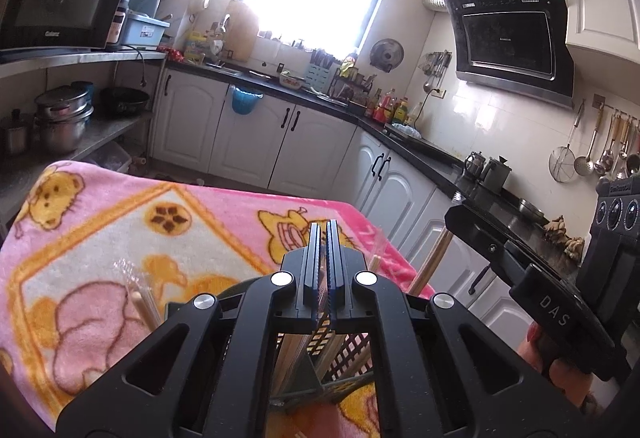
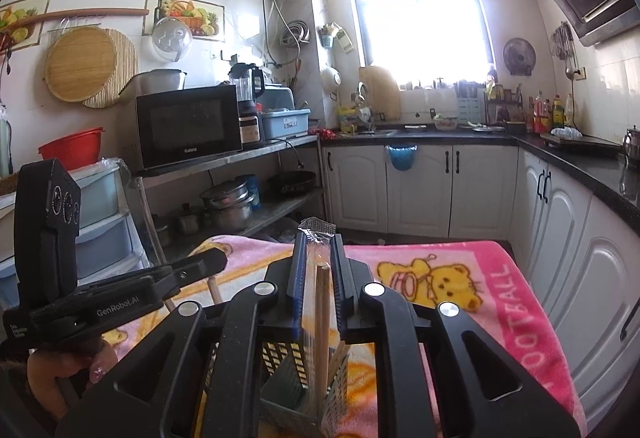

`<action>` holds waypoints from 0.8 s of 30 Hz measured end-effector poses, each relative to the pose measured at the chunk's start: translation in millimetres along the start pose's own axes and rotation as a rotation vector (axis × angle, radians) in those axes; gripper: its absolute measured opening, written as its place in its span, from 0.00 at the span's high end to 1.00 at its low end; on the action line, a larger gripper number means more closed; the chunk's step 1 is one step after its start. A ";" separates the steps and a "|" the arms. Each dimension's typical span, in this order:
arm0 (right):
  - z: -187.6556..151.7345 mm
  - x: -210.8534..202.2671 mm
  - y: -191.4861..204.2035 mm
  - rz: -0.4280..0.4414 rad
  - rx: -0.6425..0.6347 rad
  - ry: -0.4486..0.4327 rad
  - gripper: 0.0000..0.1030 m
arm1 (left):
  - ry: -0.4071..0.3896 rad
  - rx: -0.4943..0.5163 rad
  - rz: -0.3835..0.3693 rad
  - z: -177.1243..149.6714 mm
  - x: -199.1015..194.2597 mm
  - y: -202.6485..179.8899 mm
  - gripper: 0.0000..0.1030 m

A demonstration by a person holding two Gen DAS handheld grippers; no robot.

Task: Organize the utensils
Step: 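Lower the chopsticks into the caddy compartments and open both tools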

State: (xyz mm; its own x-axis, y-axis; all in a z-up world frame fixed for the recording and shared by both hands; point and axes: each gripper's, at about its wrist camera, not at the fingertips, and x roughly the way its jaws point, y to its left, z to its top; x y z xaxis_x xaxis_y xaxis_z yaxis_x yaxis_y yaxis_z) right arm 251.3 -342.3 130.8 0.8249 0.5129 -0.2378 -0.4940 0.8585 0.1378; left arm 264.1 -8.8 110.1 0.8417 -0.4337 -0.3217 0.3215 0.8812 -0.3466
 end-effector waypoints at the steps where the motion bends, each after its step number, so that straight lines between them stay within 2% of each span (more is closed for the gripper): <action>1: -1.1 -0.8 -0.5 -0.001 0.002 0.002 0.85 | 0.004 -0.003 0.000 -1.1 -0.2 1.2 0.99; 8: -11.9 -10.0 -4.3 -0.007 0.007 0.021 0.75 | 0.016 -0.009 0.007 -5.4 -6.6 3.1 0.97; 11: -17.0 -13.7 -6.6 -0.011 0.012 0.038 0.73 | 0.021 -0.009 0.017 -7.8 -10.4 3.9 0.86; 13: -19.9 -16.1 -7.8 -0.011 0.016 0.047 0.71 | 0.022 -0.015 0.024 -8.9 -14.2 5.7 0.73; 17: -26.3 -22.2 -8.6 -0.013 0.021 0.069 0.64 | 0.023 -0.010 0.037 -11.7 -21.6 5.6 0.62; 20: -32.1 -27.7 -8.5 -0.016 0.023 0.081 0.61 | 0.013 -0.009 0.032 -13.9 -29.6 6.4 0.51; 22: -34.8 -30.1 -8.0 -0.016 0.024 0.092 0.60 | 0.005 -0.014 0.022 -15.1 -34.2 6.9 0.39; 24: -37.8 -33.2 -7.8 -0.016 0.025 0.100 0.59 | -0.006 -0.018 0.020 -16.7 -40.7 7.7 0.33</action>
State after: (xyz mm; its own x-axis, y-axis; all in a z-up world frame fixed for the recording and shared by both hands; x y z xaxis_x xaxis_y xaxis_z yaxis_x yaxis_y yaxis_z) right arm 217.4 -366.2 101.3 0.8005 0.4971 -0.3350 -0.4729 0.8671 0.1567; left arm 225.1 12.5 105.8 0.8504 -0.4147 -0.3238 0.2965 0.8862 -0.3561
